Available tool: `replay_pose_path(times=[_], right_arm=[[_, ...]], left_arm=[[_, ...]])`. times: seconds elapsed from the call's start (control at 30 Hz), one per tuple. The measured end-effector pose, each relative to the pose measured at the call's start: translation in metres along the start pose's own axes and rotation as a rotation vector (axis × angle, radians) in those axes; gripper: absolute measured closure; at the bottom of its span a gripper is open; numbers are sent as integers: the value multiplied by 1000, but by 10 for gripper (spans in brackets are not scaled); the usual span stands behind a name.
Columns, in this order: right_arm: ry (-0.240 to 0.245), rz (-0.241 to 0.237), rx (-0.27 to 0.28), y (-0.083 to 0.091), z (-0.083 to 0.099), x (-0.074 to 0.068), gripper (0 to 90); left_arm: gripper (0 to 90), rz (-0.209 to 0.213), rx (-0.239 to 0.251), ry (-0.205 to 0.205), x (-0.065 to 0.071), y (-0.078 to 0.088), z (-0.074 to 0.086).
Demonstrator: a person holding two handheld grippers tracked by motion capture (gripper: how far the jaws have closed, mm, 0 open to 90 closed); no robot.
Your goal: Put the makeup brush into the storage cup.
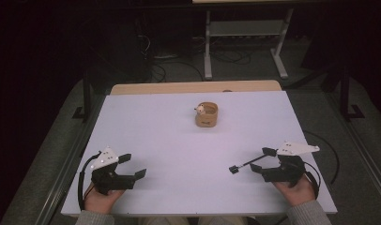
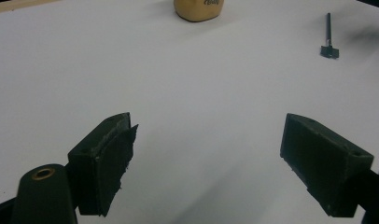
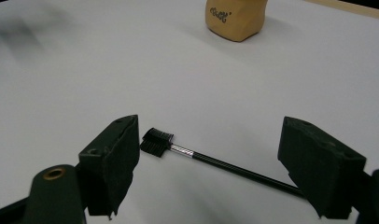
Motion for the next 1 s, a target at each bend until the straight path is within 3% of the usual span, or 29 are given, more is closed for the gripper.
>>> replay_pose_path(times=[0.33, 0.5, 0.7, 0.73, 0.83, 1.0], right_arm=[[27, 4, -5, 2, -2, 1, 192], [42, -12, -3, 5, -9, 4, 184], [85, -48, -67, 1, -14, 4, 182], [119, -61, -101, -3, -16, 5, 182], [139, -83, -142, -5, -17, 4, 188], [227, -122, -219, -9, -29, 4, 239]], left_arm=[[163, 4, -5, -9, 1, -2, 1], [163, 5, 9, 7, 0, -1, -1], [163, 2, 14, 16, -4, 1, -1], [164, 1, 18, 12, -5, 1, -2], [163, 2, 20, 21, -6, 2, -2], [164, 2, 23, 16, -6, 2, -3]])
Point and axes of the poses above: each handheld gripper's, and its own axes: y roughly backward along the jaws, z roughly out of its underside, x roughly to its right, the point moved 8 cm from there along -y, roughly forward along the jaws, and after that the axes turned 12 degrees about y, right-handed, at the moved point
